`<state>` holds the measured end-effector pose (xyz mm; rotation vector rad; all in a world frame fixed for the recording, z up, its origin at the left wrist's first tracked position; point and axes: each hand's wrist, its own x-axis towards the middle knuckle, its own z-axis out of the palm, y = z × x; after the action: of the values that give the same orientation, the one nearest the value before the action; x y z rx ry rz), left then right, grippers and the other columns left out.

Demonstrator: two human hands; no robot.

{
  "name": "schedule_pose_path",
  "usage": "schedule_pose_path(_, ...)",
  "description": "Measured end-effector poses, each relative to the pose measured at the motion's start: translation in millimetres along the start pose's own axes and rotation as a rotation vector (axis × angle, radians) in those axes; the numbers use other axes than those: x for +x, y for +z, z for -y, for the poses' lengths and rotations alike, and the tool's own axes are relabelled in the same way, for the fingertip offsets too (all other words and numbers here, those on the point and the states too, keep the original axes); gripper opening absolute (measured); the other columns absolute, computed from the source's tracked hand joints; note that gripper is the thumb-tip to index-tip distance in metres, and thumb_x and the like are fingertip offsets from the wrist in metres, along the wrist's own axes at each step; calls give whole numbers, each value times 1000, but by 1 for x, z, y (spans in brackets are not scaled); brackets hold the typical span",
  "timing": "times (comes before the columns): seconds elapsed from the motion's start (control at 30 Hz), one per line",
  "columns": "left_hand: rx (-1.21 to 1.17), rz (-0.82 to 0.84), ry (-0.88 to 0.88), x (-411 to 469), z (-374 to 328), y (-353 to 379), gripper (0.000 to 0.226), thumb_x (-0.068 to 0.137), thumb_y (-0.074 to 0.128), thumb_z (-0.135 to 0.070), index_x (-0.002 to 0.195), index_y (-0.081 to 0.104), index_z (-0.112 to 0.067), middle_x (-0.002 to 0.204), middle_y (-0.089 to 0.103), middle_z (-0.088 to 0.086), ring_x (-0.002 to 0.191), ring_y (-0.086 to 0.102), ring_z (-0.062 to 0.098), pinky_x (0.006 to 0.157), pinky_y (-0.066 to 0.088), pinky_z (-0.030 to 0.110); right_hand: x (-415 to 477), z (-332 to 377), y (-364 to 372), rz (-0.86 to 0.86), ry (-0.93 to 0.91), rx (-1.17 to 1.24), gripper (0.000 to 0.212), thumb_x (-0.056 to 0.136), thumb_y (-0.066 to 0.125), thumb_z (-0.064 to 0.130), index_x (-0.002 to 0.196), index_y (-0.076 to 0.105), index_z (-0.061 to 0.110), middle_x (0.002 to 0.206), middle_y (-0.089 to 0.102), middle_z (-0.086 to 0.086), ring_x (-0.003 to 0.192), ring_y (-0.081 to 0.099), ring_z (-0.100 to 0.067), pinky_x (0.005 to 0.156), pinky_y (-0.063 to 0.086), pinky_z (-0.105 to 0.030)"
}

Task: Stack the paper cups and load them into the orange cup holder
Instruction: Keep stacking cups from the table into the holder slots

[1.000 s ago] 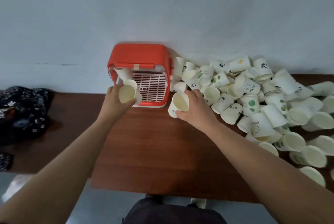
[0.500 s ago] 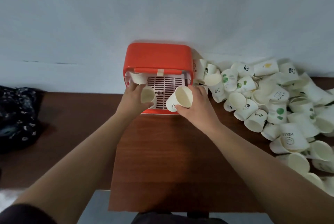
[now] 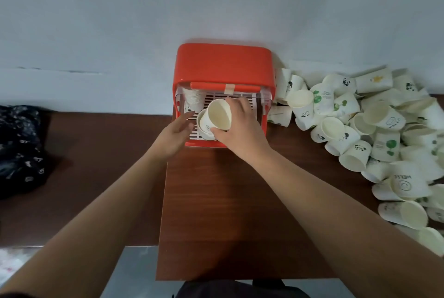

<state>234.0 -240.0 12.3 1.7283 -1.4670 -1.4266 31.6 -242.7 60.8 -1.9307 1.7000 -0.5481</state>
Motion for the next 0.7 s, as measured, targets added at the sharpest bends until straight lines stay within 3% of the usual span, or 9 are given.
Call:
schedule_pose_path(0.13, -161, 16, 16, -2, -6, 5, 47, 99, 50, -56, 142, 53, -37, 130, 64, -16, 116, 63, 2, 100, 51, 31, 8, -1, 20, 75, -58, -140, 76, 80, 79, 38, 143, 45, 11, 135, 47, -8, 124, 50, -27, 100, 49, -42)
schedule_pose_path(0.3, 13, 36, 63, 6, 0, 9, 50, 98, 58, -47, 145, 49, -36, 131, 65, -10, 110, 66, 6, 93, 54, 25, 15, -10, 26, 212, 54, -63, 84, 84, 77, 39, 154, 35, 18, 155, 43, -1, 142, 38, -21, 115, 34, -37)
schedule_pose_path(0.43, 40, 4, 82, 11, -2, 17, 49, 98, 58, -46, 145, 50, -34, 133, 64, -5, 111, 65, 10, 96, 52, 30, 11, -17, 25, 185, 182, 75, 82, 76, 85, 38, 145, 43, 24, 138, 57, 2, 126, 53, -22, 100, 48, -41)
schedule_pose_path(0.57, 58, 8, 84, 11, 1, 22, 49, 99, 56, -48, 146, 48, -37, 137, 62, -6, 115, 63, 13, 99, 50, 34, 10, -20, 20, 199, 157, 115, 77, 79, 83, 28, 145, 43, 23, 141, 54, 3, 127, 50, -18, 96, 42, -28)
schedule_pose_path(0.7, 101, 22, 96, 11, 2, 22, 49, 102, 50, -49, 149, 45, -38, 137, 62, -6, 119, 61, 12, 101, 47, 32, 9, -19, 16, 201, 139, 105, 77, 82, 81, 28, 148, 41, 20, 144, 52, 1, 129, 48, -17, 95, 38, -25)
